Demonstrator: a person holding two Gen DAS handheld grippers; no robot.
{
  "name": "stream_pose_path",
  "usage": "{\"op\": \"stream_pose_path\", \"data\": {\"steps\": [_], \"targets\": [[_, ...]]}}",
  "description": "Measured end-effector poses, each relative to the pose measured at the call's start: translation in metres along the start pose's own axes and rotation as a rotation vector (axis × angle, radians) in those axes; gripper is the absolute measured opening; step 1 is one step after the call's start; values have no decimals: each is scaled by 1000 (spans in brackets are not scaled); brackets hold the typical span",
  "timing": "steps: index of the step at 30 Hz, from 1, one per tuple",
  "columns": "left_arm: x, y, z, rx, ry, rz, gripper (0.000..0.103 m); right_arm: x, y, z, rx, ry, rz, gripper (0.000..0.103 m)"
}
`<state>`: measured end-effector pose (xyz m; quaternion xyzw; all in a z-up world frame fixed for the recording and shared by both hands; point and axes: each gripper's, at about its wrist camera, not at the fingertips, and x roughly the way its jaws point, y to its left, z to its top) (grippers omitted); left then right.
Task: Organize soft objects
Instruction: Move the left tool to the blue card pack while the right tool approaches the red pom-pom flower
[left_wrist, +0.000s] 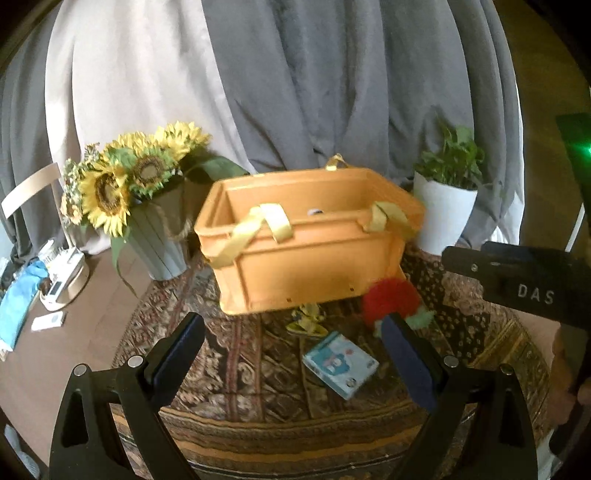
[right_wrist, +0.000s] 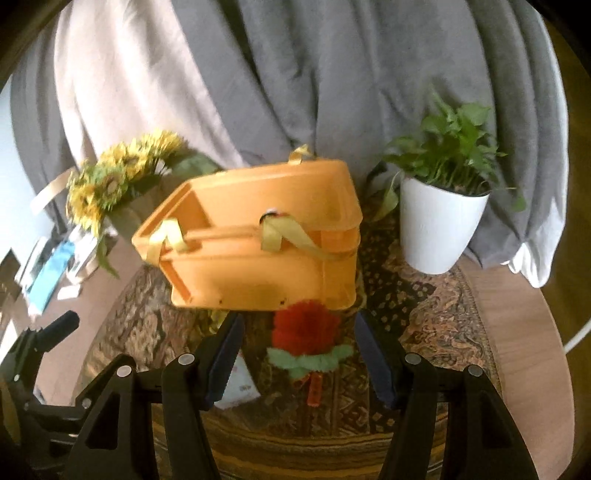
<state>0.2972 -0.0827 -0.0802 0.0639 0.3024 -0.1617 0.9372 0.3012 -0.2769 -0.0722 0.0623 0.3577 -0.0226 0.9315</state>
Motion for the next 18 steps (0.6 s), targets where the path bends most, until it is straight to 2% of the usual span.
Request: {"op": "stream_pose_path", "data": {"steps": [9, 12, 15, 18], "targets": [[10, -20, -27, 67, 36, -18, 98, 18, -6, -21, -44, 70, 51, 63], [15, -23, -31, 112, 43, -45, 99, 24, -7, -27, -36, 93, 65, 63], [23, -25, -32, 160, 52, -70, 99, 33, -7, -32, -19, 119, 78, 73], [31, -26, -34, 205, 67, -84, 99, 41, -6, -35, -26, 135, 70, 73]]}}
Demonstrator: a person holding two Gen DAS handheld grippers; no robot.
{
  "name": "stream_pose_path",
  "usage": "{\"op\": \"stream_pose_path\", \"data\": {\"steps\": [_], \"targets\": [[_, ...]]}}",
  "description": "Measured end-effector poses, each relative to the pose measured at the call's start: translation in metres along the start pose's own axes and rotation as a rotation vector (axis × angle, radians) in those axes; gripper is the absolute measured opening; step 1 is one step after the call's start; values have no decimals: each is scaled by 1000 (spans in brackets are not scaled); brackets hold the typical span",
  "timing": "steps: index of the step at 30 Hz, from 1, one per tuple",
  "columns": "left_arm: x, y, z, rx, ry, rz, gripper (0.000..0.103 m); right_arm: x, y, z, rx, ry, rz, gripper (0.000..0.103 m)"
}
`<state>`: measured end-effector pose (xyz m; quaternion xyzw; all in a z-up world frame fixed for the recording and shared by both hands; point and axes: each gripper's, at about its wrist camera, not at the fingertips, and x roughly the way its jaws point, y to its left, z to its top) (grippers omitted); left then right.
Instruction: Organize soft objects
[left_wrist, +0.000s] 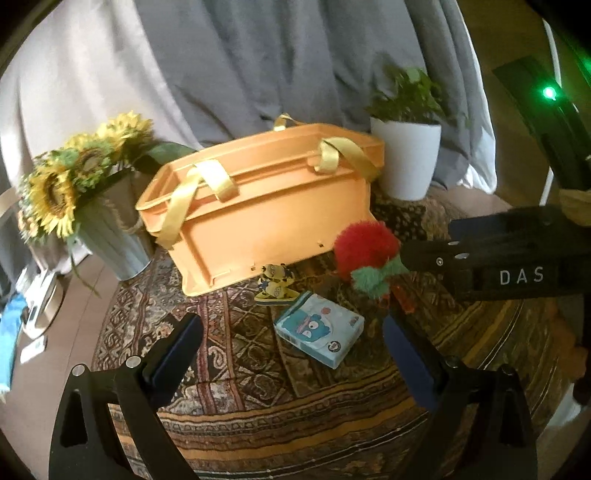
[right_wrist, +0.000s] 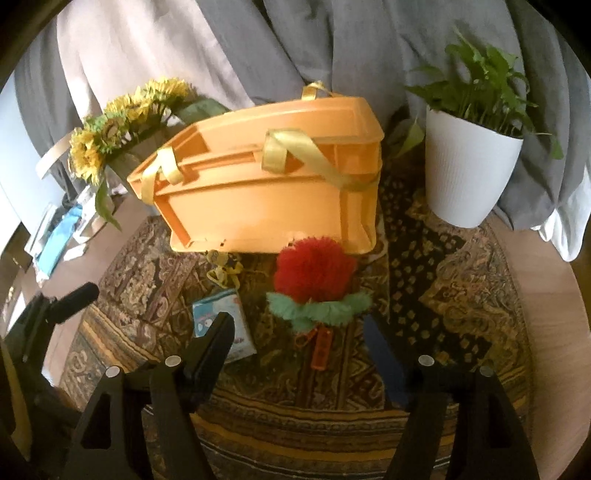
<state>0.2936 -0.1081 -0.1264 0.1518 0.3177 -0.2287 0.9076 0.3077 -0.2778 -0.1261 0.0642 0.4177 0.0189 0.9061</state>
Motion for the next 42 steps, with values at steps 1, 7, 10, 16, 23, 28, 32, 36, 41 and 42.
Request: {"op": "stream_pose_path", "data": {"steps": [1, 7, 10, 16, 23, 28, 32, 36, 41, 42], "targets": [[4, 0, 0, 20, 7, -6, 99, 5, 1, 0, -7, 12, -10, 73], [27, 0, -4, 81, 56, -73, 99, 28, 1, 0, -19, 74, -11, 73], [38, -2, -4, 116, 79, -103, 99, 40, -2, 1, -5, 103, -13, 73], [62, -5, -3, 199, 115, -165, 99, 59, -4, 1, -6, 135, -14, 73], [87, -1, 2, 216, 166, -248, 99, 81, -8, 13, 4, 141, -14, 73], [99, -2, 3, 219, 185, -290, 97, 92, -9, 18, -4, 141, -7, 73], [106, -1, 3, 217, 197, -302, 92, 101, -11, 20, -3, 150, -6, 73], [112, 1, 4, 192, 202, -316, 85, 108, -14, 24, 1, 147, -2, 73], [115, -1, 4, 171, 198, -326, 78, 114, -17, 29, 4, 136, -8, 73], [115, -1, 4, 163, 196, -324, 77, 116, -17, 30, 4, 135, -6, 72]]}}
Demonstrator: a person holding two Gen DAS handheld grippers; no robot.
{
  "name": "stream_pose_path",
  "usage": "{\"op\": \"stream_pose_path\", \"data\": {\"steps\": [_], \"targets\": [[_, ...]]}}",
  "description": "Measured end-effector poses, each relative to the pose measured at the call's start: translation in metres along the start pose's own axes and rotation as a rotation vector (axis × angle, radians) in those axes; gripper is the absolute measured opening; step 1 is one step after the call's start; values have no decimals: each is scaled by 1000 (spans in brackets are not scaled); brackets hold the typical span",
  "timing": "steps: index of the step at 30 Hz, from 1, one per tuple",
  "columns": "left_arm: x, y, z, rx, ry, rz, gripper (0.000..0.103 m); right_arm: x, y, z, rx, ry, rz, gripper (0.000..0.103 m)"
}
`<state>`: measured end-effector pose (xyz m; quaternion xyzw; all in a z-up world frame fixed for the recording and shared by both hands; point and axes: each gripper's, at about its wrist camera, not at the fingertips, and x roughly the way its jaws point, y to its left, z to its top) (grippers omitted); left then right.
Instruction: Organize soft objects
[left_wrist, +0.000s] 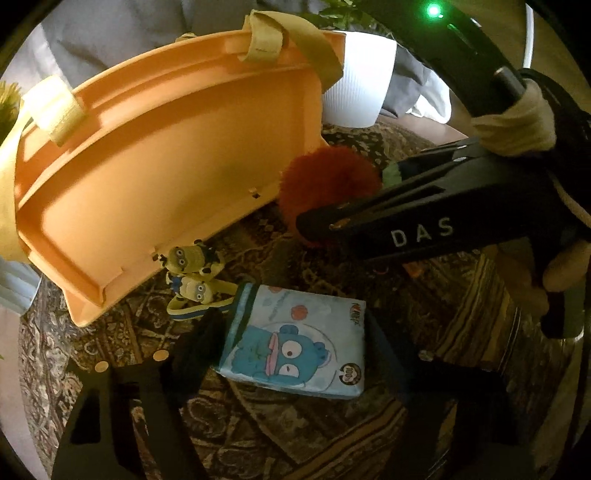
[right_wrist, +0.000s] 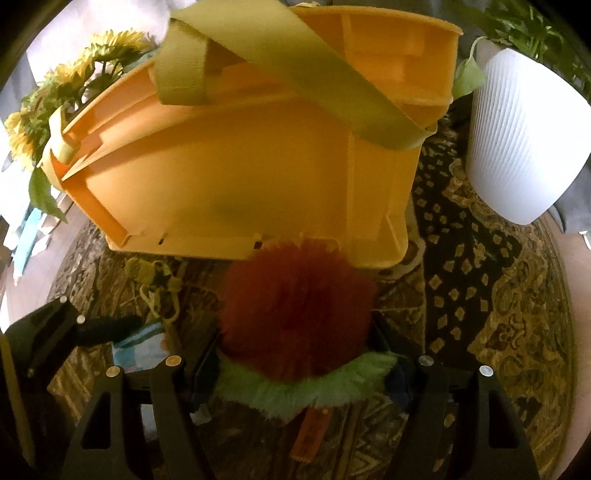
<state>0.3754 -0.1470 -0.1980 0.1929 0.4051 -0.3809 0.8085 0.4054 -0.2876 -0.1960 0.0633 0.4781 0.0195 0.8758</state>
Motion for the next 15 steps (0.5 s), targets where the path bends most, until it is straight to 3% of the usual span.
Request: {"op": "stream_pose_path", "data": {"steps": [2, 5, 15], "targets": [[-1, 2, -1, -22, -3, 2, 76, 1, 0, 1, -3, -1, -5, 69], [-3, 5, -4, -73, -5, 13, 76, 5, 0, 1, -7, 1, -19, 51], [-28, 15, -16, -248, -47, 111, 75, -14, 6, -2, -16, -36, -10, 45]]}}
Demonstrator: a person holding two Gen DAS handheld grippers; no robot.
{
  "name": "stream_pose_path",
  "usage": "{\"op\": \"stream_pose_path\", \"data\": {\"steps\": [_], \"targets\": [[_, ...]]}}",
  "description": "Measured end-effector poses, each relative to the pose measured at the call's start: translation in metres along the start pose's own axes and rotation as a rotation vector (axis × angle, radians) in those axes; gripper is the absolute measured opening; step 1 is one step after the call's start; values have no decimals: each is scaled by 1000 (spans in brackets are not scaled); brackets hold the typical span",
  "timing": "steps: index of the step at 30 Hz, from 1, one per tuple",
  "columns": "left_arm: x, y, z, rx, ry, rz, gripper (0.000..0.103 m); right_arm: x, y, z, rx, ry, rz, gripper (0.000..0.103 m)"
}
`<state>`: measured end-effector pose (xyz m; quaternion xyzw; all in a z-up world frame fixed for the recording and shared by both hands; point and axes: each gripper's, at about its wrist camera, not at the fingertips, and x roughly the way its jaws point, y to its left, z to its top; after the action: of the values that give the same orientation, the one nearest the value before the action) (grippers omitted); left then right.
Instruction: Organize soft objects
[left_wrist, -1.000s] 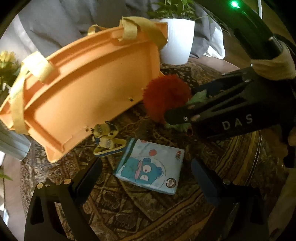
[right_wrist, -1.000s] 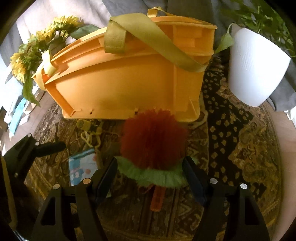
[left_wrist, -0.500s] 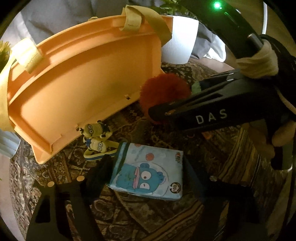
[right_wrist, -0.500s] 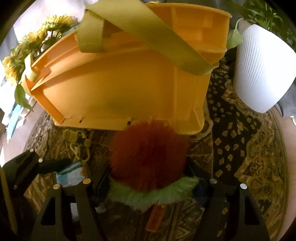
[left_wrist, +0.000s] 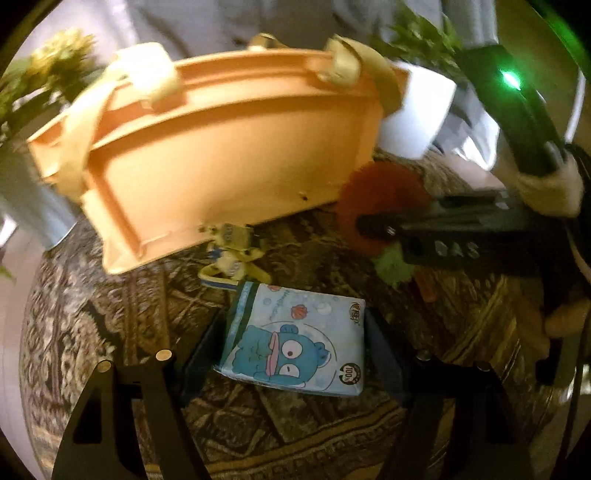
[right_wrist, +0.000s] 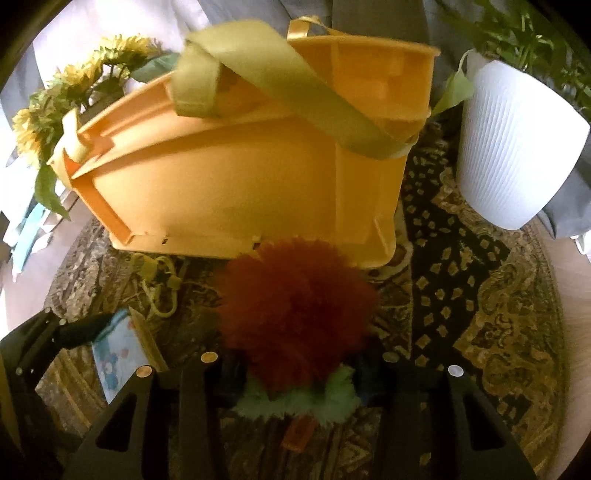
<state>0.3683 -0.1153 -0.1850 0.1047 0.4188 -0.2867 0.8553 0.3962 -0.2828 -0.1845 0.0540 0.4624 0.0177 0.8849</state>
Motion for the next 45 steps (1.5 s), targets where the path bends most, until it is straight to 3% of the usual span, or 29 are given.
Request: {"op": "stream_pose_path", "data": {"steps": [16, 34, 45], "targets": [[-64, 4, 16, -166, -165, 162, 75, -62, 9, -3, -8, -130, 31, 41], [-129, 3, 55, -186, -379, 263, 75, -136, 23, 27, -14, -337, 69, 41], [-152, 15, 89, -213, -505, 290, 75, -170, 32, 66, -28, -480, 82, 41]]}}
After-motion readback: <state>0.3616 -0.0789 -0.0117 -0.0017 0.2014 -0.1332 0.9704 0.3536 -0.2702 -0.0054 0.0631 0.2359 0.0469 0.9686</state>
